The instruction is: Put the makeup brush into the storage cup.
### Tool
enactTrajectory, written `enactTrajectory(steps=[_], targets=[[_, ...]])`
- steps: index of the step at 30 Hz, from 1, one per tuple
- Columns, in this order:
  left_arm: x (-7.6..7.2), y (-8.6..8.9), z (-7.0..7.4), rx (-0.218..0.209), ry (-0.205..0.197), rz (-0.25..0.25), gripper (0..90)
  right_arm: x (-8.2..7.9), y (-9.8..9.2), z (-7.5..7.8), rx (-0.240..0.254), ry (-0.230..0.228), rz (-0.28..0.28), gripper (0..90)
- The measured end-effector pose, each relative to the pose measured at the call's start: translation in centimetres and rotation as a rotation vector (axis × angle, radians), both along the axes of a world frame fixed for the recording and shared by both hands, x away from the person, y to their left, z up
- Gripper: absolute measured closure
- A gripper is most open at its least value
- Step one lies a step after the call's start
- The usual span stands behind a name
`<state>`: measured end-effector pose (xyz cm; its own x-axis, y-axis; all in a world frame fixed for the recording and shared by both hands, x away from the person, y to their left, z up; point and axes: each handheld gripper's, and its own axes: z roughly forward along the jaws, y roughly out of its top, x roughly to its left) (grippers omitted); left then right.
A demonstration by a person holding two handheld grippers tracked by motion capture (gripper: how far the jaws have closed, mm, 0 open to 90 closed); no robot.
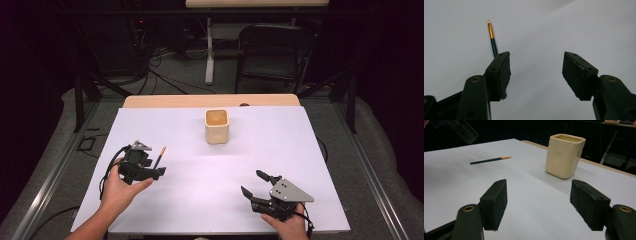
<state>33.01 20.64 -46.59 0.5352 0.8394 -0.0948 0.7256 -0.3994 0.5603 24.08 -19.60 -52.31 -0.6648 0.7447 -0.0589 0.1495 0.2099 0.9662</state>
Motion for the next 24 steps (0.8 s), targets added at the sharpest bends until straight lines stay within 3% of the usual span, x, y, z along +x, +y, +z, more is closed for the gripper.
enactTrajectory(steps=[6,16,24], targets=[[0.4,0.3,0.3,-0.002,0.056,0.018,40.4,0.1,0.0,-0.1,0.001,0.003,0.000,29.7],[0.9,-0.4,1.1,0.074,0.075,0.005,41.0,0.1,0.0,-0.1,0.001,0.008,0.003,29.7],[1.3,-1.0,1.3,0.102,0.098,-0.003,40.8,0.2,-0.1,-0.1,0.005,0.011,0.001,29.7]])
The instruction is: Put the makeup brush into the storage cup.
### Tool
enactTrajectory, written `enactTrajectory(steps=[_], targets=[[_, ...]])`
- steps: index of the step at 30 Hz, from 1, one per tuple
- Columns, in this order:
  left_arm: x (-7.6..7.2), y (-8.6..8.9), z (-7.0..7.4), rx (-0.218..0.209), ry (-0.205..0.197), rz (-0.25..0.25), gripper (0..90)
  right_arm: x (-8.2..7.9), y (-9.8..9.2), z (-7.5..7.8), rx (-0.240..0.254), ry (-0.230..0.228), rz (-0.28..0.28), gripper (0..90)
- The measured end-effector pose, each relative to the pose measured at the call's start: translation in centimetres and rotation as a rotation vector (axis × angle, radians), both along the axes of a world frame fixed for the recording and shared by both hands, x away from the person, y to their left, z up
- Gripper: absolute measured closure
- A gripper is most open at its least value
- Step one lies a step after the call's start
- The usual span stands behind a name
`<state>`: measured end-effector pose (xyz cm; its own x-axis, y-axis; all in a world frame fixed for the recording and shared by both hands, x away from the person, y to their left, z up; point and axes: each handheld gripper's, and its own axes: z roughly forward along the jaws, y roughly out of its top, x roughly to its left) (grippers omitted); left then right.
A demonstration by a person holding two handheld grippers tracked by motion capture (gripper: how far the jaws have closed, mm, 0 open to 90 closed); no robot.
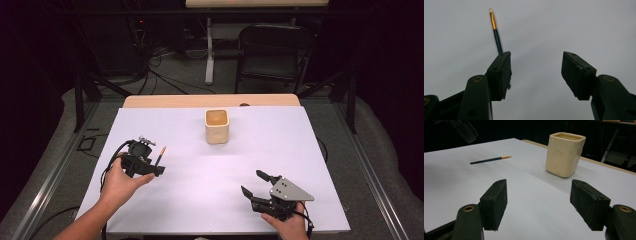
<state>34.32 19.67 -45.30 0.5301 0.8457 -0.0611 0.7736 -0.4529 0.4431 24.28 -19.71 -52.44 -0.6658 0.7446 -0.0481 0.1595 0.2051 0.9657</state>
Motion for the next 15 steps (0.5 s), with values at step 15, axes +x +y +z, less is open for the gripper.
enactTrajectory(steps=[15], targets=[[1.4,0.2,1.0,-0.001,0.023,0.026,39.2,0.0,0.1,0.0,-0.001,0.002,0.000,29.6]])
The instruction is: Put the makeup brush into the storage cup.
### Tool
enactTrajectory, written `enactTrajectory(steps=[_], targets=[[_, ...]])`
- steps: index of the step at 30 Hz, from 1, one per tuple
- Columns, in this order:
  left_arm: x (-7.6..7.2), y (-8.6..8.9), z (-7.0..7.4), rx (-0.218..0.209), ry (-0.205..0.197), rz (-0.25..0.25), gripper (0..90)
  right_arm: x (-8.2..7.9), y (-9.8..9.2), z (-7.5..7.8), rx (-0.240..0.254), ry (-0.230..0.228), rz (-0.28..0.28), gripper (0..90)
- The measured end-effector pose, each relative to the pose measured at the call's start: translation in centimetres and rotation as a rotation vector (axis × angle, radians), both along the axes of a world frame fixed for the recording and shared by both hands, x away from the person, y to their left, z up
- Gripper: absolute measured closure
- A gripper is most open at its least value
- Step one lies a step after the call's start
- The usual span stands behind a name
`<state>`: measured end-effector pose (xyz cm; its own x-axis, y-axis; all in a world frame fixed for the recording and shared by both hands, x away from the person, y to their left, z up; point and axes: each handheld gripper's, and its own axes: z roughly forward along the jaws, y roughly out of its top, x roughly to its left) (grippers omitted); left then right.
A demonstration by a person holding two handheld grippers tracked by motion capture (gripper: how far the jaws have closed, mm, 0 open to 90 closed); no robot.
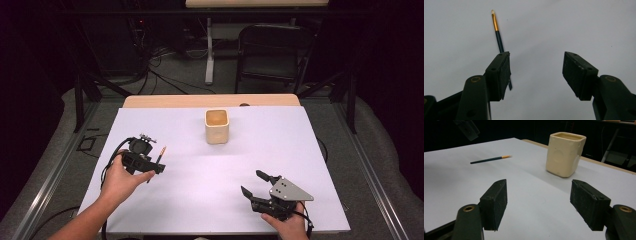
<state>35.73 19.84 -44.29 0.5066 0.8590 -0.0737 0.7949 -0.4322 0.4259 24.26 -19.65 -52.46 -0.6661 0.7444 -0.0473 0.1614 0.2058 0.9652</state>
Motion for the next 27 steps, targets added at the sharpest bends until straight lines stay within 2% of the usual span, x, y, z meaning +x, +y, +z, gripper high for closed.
enactTrajectory(steps=[5,17,27], targets=[[0.9,0.2,0.0,-0.011,0.016,0.034,39.2,0.0,0.0,0.0,-0.001,0.003,0.001,29.5],[3.0,0.3,-1.1,0.031,0.067,0.056,40.1,0.0,0.0,-0.1,-0.003,0.002,0.004,29.5],[4.3,0.7,-1.9,0.040,0.097,0.086,40.6,0.1,0.0,-0.1,-0.003,0.002,0.005,29.5]])
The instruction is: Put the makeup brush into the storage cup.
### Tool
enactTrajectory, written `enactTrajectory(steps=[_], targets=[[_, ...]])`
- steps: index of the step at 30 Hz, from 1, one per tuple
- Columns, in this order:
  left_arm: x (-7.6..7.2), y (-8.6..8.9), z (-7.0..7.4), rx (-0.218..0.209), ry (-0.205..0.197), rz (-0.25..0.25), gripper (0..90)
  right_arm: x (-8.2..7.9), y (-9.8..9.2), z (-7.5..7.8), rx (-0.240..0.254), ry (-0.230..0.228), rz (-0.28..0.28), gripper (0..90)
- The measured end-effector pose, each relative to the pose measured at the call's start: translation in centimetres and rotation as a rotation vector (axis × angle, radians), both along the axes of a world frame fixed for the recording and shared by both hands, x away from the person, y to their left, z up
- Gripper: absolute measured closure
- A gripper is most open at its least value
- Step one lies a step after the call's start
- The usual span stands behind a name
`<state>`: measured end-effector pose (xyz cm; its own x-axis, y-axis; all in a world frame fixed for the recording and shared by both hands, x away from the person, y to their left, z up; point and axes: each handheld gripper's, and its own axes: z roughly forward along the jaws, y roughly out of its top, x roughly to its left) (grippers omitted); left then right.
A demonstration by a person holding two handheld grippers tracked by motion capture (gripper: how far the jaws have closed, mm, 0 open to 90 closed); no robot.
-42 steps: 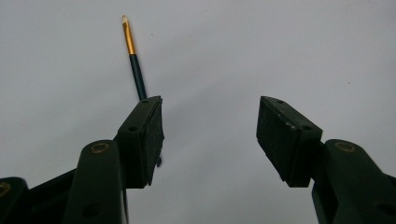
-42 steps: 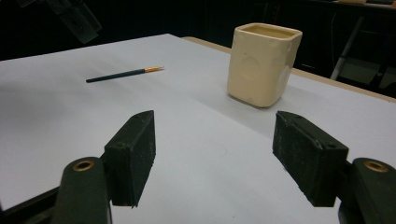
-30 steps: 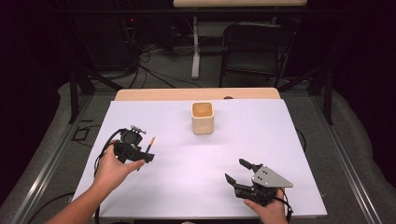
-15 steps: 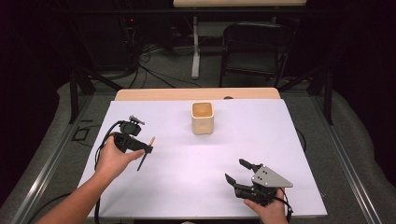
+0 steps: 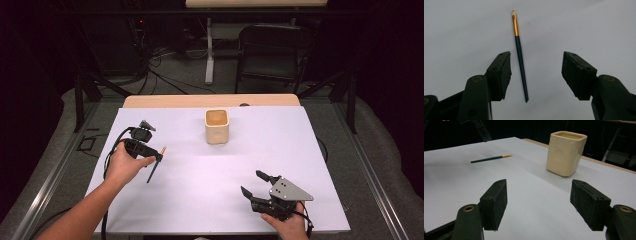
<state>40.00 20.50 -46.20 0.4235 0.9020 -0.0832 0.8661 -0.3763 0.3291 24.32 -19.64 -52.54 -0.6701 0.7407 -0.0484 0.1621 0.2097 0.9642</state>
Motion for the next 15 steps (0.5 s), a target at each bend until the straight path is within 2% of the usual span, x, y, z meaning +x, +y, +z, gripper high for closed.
enactTrajectory(steps=[8,9,15], targets=[[0.7,0.2,-0.4,0.011,0.015,0.018,42.4,0.0,0.0,0.0,-0.003,0.002,0.001,29.4],[1.2,0.2,-0.8,0.016,0.028,0.025,42.4,0.0,0.0,0.0,-0.002,0.003,0.001,29.4],[1.2,0.2,-0.8,0.016,0.028,0.025,42.9,0.0,0.1,0.0,-0.004,0.004,0.001,29.4]])
